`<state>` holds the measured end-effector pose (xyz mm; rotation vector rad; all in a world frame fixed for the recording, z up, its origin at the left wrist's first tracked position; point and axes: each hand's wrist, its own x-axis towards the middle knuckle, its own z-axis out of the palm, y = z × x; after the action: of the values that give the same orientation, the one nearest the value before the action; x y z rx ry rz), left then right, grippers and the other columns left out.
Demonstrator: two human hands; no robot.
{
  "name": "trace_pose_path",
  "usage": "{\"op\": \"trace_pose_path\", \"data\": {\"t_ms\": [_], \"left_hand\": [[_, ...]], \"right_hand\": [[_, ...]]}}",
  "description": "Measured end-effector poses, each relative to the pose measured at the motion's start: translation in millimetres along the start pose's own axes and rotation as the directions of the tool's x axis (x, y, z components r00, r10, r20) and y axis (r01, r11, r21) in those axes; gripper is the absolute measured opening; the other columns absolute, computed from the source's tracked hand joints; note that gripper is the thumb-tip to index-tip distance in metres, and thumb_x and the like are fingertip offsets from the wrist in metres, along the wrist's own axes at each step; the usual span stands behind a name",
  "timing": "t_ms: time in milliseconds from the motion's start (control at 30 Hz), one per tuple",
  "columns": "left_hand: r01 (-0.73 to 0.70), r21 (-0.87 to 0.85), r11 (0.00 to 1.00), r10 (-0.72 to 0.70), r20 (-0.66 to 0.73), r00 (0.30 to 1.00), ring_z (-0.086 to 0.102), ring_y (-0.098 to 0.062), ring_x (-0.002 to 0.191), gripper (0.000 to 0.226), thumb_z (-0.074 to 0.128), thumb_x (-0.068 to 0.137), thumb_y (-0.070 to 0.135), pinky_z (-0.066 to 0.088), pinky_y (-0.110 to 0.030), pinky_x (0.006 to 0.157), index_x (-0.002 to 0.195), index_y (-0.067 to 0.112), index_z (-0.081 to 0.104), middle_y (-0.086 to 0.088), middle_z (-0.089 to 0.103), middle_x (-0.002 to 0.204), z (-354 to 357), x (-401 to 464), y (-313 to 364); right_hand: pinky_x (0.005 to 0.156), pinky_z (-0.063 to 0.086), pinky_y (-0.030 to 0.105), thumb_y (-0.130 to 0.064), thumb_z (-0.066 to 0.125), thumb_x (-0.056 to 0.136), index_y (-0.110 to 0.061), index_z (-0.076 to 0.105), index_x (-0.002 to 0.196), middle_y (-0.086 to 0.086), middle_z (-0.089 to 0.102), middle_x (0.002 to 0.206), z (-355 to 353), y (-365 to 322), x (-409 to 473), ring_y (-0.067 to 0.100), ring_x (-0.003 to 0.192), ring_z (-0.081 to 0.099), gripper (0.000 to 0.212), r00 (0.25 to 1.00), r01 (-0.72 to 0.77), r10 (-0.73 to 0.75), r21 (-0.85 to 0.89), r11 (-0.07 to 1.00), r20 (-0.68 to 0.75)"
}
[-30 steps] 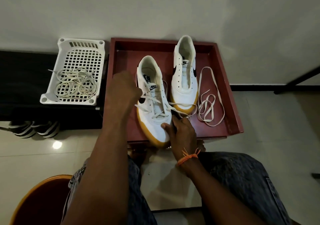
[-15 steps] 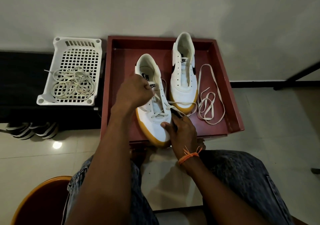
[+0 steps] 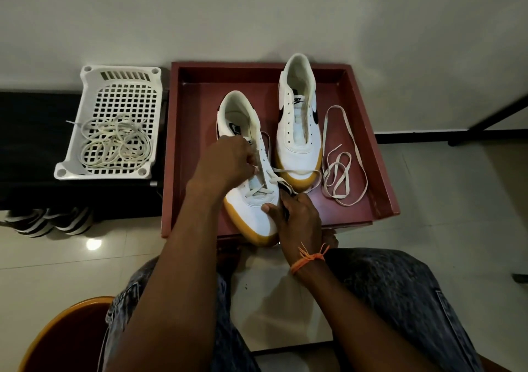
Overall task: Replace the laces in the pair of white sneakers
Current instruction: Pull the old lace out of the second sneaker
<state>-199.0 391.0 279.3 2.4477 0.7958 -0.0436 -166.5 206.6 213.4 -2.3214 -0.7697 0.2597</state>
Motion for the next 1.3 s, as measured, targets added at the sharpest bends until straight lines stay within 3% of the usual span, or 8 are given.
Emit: {"op": "trace_pose_path", "data": {"t_ms": [200, 333, 433, 533, 767, 933, 1167, 1300], "left_hand": [[0.059, -0.188, 0.980, -0.101, -0.227, 0.969, 0.067, -0.017, 0.073, 0.011, 0.069, 0.083, 0.016, 0.053, -0.025, 0.067, 0.080, 0.018, 0.078, 0.000, 0.073, 0.078, -10, 0, 0], [0.138, -0.379, 0.915, -0.329, -0.504, 0.798, 0.059, -0.011, 0.060, 0.018, 0.059, 0.079, 0.010, 0.039, -0.017, 0.051, 0.076, 0.015, 0.076, 0.003, 0.068, 0.069, -23, -5, -14], [0.121, -0.359, 0.926, -0.288, -0.461, 0.839, 0.060, -0.012, 0.064, 0.003, 0.067, 0.079, 0.013, 0.035, -0.017, 0.052, 0.080, 0.016, 0.068, 0.006, 0.061, 0.069, -22, -4, -17], [0.042, -0.289, 0.956, -0.159, -0.394, 0.905, 0.062, -0.013, 0.069, 0.030, 0.070, 0.076, 0.013, 0.043, -0.025, 0.060, 0.104, 0.020, 0.062, 0.006, 0.060, 0.077, -18, -3, -12], [-0.035, 0.072, 0.997, 0.041, -0.078, 0.996, 0.066, -0.019, 0.080, 0.013, 0.070, 0.080, 0.029, 0.054, -0.040, 0.083, 0.087, 0.021, 0.078, 0.001, 0.074, 0.085, 11, 4, -1], [0.013, -0.084, 0.996, -0.015, -0.023, 1.000, 0.066, -0.018, 0.070, 0.025, 0.064, 0.067, 0.038, 0.056, -0.040, 0.076, 0.064, 0.015, 0.071, -0.001, 0.070, 0.071, 5, 2, 2], [0.130, -0.287, 0.949, -0.205, -0.249, 0.947, 0.059, -0.020, 0.046, 0.038, 0.060, 0.068, 0.041, 0.054, -0.034, 0.054, 0.053, 0.006, 0.066, -0.006, 0.061, 0.048, -22, -9, 3], [0.193, -0.245, 0.950, -0.261, -0.285, 0.922, 0.062, -0.019, 0.057, 0.040, 0.053, 0.059, 0.049, 0.054, -0.031, 0.059, 0.064, 0.012, 0.068, -0.001, 0.065, 0.058, -23, -11, 0]], "right_hand": [[0.073, 0.052, 0.036, -0.058, 0.056, 0.087, -0.024, 0.063, 0.129, 0.009, 0.061, 0.097, -2, -2, 0, 0.026, 0.091, 0.060, 0.054, 1.000, -0.006, 0.006, 0.003, 1.000, 0.012], [0.071, 0.051, 0.037, -0.048, 0.065, 0.088, -0.023, 0.064, 0.126, 0.008, 0.060, 0.095, -3, -3, 0, 0.027, 0.088, 0.060, 0.046, 1.000, -0.010, 0.010, -0.003, 1.000, 0.024], [0.071, 0.051, 0.037, -0.046, 0.067, 0.087, -0.022, 0.064, 0.127, 0.009, 0.059, 0.095, -3, -3, 0, 0.028, 0.088, 0.059, 0.046, 1.000, -0.013, 0.013, -0.009, 1.000, 0.024], [0.071, 0.051, 0.036, -0.047, 0.066, 0.087, -0.024, 0.064, 0.127, 0.008, 0.059, 0.095, -3, -3, 0, 0.028, 0.088, 0.060, 0.046, 1.000, -0.015, 0.015, -0.003, 1.000, 0.026], [0.076, 0.050, 0.032, -0.055, 0.058, 0.088, -0.025, 0.063, 0.129, 0.009, 0.064, 0.101, -3, -2, 0, 0.025, 0.093, 0.061, 0.051, 1.000, 0.005, -0.006, 0.022, 1.000, 0.012], [0.074, 0.042, 0.023, -0.056, 0.054, 0.088, -0.025, 0.062, 0.130, 0.010, 0.064, 0.101, -3, -3, 1, 0.024, 0.093, 0.062, 0.053, 1.000, 0.027, -0.027, -0.003, 1.000, 0.004], [0.080, 0.048, 0.030, -0.045, 0.065, 0.089, -0.025, 0.062, 0.131, 0.009, 0.063, 0.103, -5, -3, 3, 0.025, 0.097, 0.060, 0.046, 0.999, -0.005, 0.006, -0.009, 1.000, 0.052], [0.081, 0.051, 0.032, -0.046, 0.065, 0.089, -0.025, 0.062, 0.130, 0.009, 0.064, 0.104, -4, -2, 3, 0.026, 0.097, 0.061, 0.047, 0.999, 0.005, -0.006, 0.002, 1.000, 0.039]]}}
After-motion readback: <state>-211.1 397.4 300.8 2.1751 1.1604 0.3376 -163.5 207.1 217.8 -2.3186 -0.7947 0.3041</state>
